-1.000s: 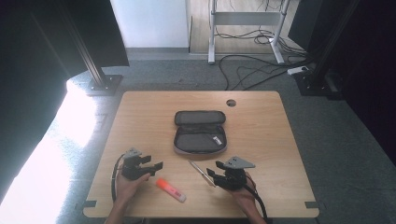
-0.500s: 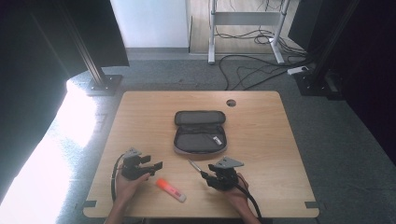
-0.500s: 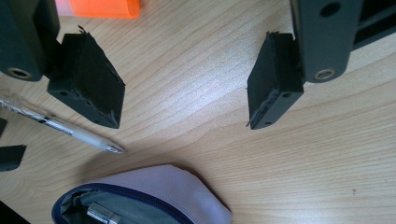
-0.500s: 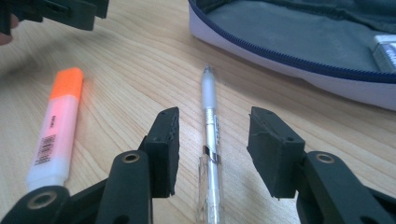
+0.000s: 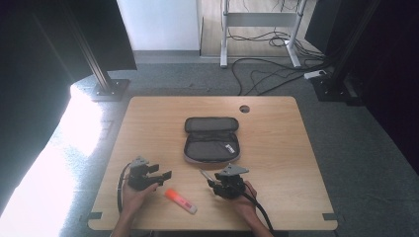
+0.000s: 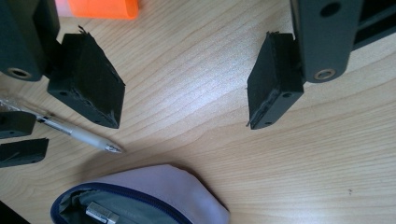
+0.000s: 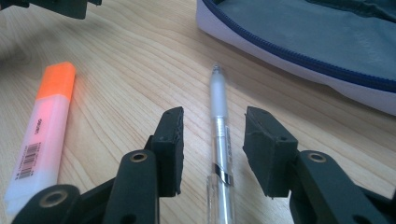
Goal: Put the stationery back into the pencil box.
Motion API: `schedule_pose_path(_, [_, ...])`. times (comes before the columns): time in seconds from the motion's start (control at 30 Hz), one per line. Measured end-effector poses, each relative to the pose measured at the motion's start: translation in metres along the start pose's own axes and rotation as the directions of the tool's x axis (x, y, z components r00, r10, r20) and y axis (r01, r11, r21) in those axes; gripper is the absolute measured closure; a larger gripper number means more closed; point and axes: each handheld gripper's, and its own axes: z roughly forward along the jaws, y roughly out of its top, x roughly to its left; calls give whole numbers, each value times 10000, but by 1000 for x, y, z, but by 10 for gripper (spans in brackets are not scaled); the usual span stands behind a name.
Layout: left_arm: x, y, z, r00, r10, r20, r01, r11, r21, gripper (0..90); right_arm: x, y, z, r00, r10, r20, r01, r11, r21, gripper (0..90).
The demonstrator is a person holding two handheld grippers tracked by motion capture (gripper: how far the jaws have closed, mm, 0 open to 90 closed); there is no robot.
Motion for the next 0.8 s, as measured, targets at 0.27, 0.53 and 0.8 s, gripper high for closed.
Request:
schedule_pose_path(0.27, [0, 0, 1, 10000, 7, -20, -7, 10000, 24, 282, 1, 1, 8, 10000, -70, -65, 71, 9997, 233, 589])
schedule_pose_path(0.53, [1, 0, 1, 10000, 32, -26, -32, 10000, 27, 282, 4, 0, 14, 9990, -397, 217, 384, 9976, 575, 648])
schedule_pose_path(0.8, [1, -1, 0, 10000, -1, -17, 1, 10000, 15, 282, 5, -2, 14, 9976, -585, 363, 556, 9956, 749, 693])
